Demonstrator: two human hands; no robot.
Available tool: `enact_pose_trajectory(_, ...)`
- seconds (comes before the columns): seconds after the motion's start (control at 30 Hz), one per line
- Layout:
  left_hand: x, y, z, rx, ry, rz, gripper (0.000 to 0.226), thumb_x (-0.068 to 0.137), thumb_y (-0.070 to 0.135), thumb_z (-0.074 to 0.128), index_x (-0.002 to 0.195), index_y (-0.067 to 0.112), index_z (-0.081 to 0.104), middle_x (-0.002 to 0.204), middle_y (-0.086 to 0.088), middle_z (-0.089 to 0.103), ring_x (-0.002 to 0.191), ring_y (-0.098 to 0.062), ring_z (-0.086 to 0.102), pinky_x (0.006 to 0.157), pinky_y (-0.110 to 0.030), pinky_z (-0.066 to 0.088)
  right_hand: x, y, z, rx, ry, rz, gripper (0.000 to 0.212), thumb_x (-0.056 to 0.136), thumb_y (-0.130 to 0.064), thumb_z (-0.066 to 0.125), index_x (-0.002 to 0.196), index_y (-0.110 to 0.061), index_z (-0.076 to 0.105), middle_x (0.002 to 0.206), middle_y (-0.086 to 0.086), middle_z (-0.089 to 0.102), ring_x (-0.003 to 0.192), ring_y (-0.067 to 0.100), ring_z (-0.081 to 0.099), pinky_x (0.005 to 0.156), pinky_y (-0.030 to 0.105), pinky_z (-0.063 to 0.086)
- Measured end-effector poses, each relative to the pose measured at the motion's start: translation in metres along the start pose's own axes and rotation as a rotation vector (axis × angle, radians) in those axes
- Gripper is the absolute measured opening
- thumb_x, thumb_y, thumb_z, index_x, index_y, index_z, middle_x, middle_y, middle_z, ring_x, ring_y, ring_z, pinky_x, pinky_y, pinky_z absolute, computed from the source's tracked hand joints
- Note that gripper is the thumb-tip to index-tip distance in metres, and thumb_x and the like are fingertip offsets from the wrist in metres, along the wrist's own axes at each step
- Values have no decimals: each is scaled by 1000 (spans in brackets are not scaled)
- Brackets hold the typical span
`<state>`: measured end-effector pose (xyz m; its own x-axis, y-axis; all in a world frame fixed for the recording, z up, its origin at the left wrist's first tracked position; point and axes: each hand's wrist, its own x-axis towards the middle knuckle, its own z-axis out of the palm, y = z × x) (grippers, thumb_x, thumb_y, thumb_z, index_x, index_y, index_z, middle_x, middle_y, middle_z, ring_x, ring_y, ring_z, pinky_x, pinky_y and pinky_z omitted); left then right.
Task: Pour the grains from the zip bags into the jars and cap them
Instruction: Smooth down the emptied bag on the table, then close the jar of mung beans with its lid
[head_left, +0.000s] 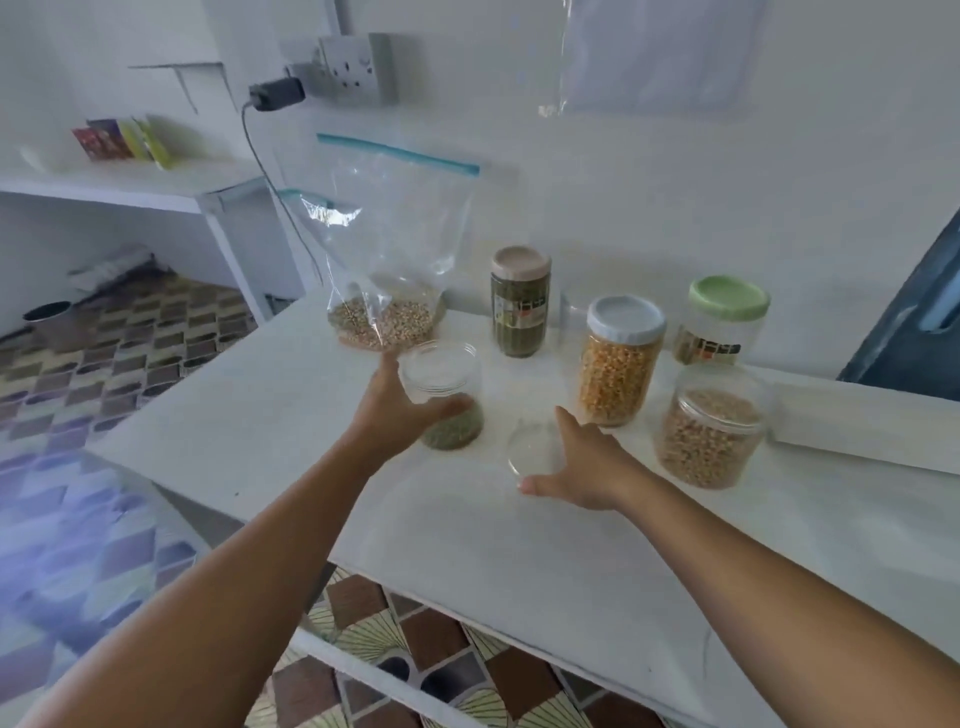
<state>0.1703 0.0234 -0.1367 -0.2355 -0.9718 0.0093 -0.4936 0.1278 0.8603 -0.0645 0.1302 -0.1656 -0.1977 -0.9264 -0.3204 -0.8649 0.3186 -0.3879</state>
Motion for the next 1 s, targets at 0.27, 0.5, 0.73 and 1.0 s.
enact_pose_trajectory(0.27,32,-26,-5,19,-116,134,122,53,67,90,155,25,39,139,-3,46,122,-23,56,105,-45,54,7,-20,2,138,173,-28,129,74,-57,84,164,-26,-2,161,13,21,149,29,27,113,38,35)
enact_pose_trajectory(0.5,48,-26,-12,92,-261,203,121,51,64,93,155,34,38,136,-2,44,113,-19,57,100,-38,54,13,-69,-48,308,326,-236,131,70,-58,87,164,-36,-2,163,9,26,150,24,27,119,43,31)
enact_pose_trajectory(0.73,57,-25,-7,-34,-430,188,133,54,42,103,161,39,23,153,8,34,137,-15,40,110,-42,44,39,-110,-49,290,185,-286,132,72,-54,90,164,-37,-4,160,2,41,146,16,39,112,30,36)
enact_pose_trajectory(1.0,61,-37,1,-139,-416,211,117,51,43,103,145,50,34,138,11,56,134,-8,53,108,-45,51,56,-129,-63,125,85,-302,127,67,-51,93,162,-34,11,160,-3,45,142,19,47,116,37,40)
